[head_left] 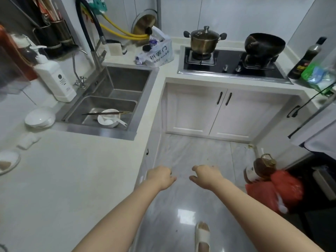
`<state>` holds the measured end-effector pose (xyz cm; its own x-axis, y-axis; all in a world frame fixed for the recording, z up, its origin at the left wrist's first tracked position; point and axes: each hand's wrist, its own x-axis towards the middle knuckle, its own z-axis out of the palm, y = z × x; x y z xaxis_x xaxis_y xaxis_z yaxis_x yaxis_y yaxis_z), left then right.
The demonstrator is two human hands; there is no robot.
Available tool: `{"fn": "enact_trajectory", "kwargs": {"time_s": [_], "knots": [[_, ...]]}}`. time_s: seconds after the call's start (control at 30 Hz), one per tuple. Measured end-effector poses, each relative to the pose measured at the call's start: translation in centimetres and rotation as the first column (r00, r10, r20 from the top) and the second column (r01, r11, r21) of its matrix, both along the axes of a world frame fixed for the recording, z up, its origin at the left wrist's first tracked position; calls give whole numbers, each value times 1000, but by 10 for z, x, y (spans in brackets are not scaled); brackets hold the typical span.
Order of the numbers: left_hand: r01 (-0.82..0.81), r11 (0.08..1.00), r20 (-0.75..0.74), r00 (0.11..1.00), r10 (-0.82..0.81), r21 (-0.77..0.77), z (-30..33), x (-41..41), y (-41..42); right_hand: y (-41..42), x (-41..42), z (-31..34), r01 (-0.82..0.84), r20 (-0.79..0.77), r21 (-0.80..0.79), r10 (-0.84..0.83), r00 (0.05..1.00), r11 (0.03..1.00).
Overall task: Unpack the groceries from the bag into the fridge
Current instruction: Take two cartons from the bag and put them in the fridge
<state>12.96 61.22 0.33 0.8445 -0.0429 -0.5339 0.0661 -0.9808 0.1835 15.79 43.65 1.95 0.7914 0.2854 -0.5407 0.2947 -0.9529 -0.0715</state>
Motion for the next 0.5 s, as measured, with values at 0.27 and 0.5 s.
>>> {"fn": "enact_trajectory", "kwargs": {"time_s": [0.27, 0.5], "knots": [[-114, 993, -55, 992, 115, 10, -10, 35, -41, -29, 39, -15, -59, -50, 21, 60, 997, 998], [-158, 987, -66, 985, 160, 39, -14, 63, -87, -64, 77, -32, -89, -96, 87, 98, 991, 992]]}}
